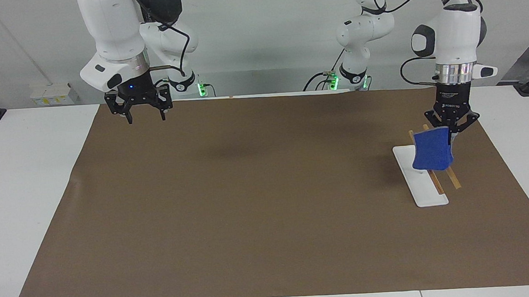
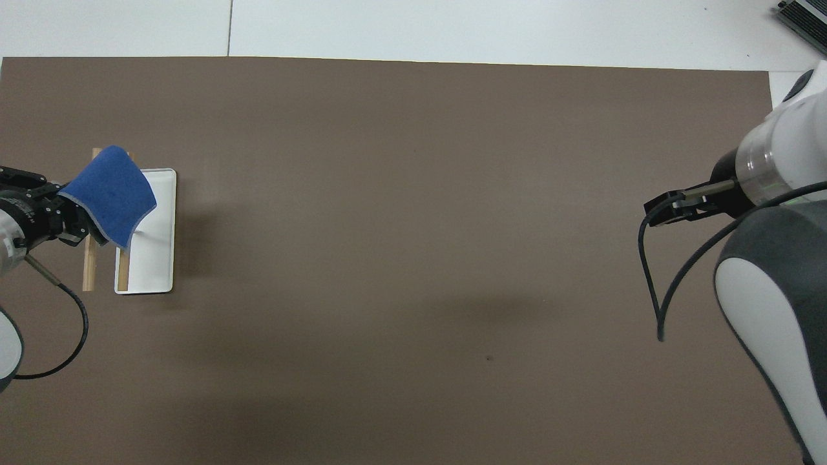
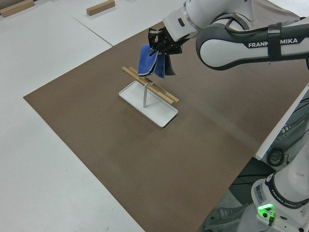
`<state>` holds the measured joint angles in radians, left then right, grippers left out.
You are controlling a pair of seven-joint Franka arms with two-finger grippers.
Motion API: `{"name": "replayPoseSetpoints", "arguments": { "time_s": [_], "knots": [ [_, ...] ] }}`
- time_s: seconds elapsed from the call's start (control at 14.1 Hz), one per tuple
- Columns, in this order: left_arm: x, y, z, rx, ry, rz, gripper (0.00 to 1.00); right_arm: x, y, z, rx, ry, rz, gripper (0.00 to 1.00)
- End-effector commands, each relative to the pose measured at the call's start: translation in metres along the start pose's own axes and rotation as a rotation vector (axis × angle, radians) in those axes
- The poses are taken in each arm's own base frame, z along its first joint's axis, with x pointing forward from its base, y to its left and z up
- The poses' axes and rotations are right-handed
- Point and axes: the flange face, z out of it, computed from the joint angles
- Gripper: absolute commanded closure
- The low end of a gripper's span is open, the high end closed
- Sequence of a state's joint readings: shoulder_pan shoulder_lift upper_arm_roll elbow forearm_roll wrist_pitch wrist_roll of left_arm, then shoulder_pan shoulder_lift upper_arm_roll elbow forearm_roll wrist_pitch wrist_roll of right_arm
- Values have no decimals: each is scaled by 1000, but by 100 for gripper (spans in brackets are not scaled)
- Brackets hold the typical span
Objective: Right arm passes towel to left arm to hang
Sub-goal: 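Lower the towel over the wooden sticks with the left gripper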
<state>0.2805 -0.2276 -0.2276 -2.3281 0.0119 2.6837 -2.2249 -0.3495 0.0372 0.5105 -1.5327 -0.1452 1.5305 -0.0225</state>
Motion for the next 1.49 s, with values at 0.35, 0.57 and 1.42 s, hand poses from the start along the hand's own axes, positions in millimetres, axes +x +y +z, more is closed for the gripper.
{"name": "replayPoseSetpoints", "arguments": {
  "time_s": [0.35, 0.57, 1.42],
  "knots": [
    [36, -1, 10, -46, 18, -31, 99, -29, 72, 0, 184, -23, 77, 0],
    [41, -12, 21, -37, 19, -26, 95, -26, 70, 0, 181, 0, 75, 0],
    [64, -20, 39, -22, 43, 56, 90, -14, 62, 2, 162, 111, 84, 0]
  ]
}}
